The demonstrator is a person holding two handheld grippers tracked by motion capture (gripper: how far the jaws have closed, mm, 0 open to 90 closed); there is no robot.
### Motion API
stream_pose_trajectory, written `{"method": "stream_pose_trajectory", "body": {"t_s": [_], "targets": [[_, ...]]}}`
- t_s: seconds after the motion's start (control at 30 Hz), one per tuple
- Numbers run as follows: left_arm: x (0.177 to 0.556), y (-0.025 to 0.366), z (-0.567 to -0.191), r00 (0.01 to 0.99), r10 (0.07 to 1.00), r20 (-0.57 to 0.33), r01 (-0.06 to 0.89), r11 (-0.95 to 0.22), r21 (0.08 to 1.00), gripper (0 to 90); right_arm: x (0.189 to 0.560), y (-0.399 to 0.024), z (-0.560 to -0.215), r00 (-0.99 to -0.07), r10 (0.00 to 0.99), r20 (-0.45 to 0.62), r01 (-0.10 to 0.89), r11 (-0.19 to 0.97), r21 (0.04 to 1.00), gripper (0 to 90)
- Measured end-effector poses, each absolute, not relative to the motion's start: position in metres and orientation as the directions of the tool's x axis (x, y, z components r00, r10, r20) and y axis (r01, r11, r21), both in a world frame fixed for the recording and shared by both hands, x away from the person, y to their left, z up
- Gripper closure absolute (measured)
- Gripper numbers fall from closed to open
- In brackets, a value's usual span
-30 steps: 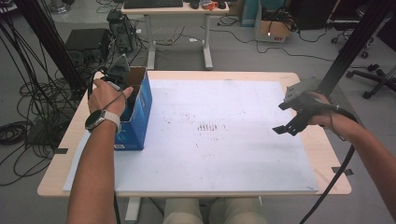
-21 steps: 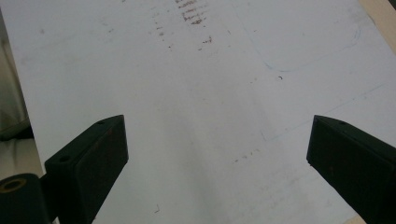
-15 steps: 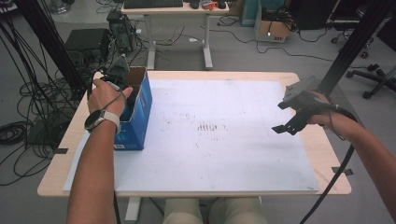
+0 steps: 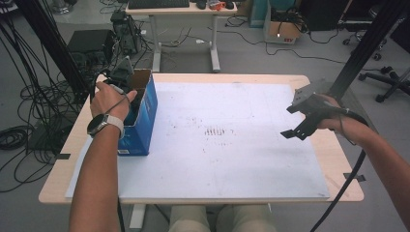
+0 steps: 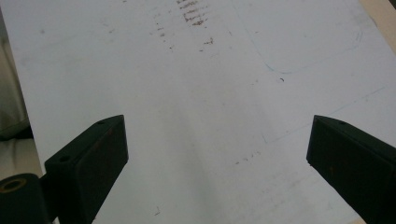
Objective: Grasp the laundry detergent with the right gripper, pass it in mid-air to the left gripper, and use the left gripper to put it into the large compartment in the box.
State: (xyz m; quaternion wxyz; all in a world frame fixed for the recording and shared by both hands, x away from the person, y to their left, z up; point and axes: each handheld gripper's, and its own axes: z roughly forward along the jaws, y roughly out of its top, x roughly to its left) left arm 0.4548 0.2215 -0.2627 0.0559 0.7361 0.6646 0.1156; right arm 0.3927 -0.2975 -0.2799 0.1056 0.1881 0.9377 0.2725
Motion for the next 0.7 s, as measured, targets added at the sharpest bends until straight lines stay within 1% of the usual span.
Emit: {"method": "stream_pose_trajectory", "body": {"t_s": [0.47, 0.7], "targets": [[0.4546, 0.2218, -0.2625, 0.100, 0.989, 0.105, 0.965, -0.122, 0.232, 37.4, 0.3931, -0.2997, -0.2792, -0.908, 0.407, -0.101, 0.289, 0.781, 0.554, 5.4], [0.4541, 0.2215, -0.2626, 0.087, 0.991, 0.099, 0.966, -0.108, 0.237, 37.5, 0.3933, -0.2996, -0.2794, -0.908, 0.405, -0.105, 0.288, 0.787, 0.545, 5.4]]}}
